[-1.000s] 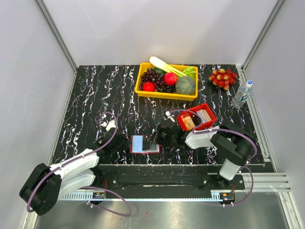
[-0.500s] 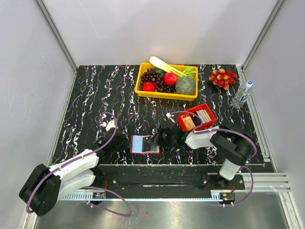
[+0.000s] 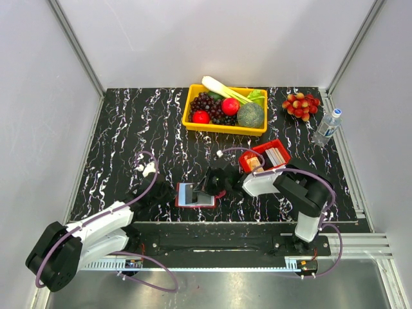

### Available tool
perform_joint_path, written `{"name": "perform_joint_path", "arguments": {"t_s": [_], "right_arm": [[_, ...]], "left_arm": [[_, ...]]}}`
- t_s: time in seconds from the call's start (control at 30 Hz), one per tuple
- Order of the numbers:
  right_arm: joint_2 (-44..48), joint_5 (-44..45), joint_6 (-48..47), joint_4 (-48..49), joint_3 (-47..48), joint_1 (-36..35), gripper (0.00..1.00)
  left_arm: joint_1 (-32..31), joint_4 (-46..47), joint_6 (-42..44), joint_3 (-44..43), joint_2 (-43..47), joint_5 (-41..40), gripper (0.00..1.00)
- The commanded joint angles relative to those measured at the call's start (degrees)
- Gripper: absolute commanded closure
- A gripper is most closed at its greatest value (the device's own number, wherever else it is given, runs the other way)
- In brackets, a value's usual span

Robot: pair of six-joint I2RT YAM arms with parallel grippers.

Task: Put the credit cards into the card holder
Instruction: Insert the credit card into the card holder.

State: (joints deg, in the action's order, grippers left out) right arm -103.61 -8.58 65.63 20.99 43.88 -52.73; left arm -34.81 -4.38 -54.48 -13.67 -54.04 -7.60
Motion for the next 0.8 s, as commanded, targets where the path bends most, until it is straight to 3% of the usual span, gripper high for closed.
{"name": "perform_joint_path", "arguments": {"t_s": [0.0, 0.1, 0.4, 0.77], "right_arm": [[-5.27, -4.5, -4.27, -7.97, 4.36, -0.44, 0.96], [-5.73, -6.02, -4.89, -7.82, 4.65, -0.62, 0.87], [6.4, 5.49, -9.81, -15.89, 2.61, -0.62, 0.57], [1.23, -0.12, -10.25, -11.94, 5.6, -1.23, 0.58]], "left_arm": [[0.09, 2.98, -0.54, 0.23, 0.26, 0.39, 1.0], [0.0, 2.8, -0.45, -0.04, 0.08, 0.3, 1.0], [0.0, 2.19, -0.19, -0.48, 0.08, -0.05, 1.0], [0.0, 2.8, -0.01, -0.39, 0.08, 0.48, 1.0]]}}
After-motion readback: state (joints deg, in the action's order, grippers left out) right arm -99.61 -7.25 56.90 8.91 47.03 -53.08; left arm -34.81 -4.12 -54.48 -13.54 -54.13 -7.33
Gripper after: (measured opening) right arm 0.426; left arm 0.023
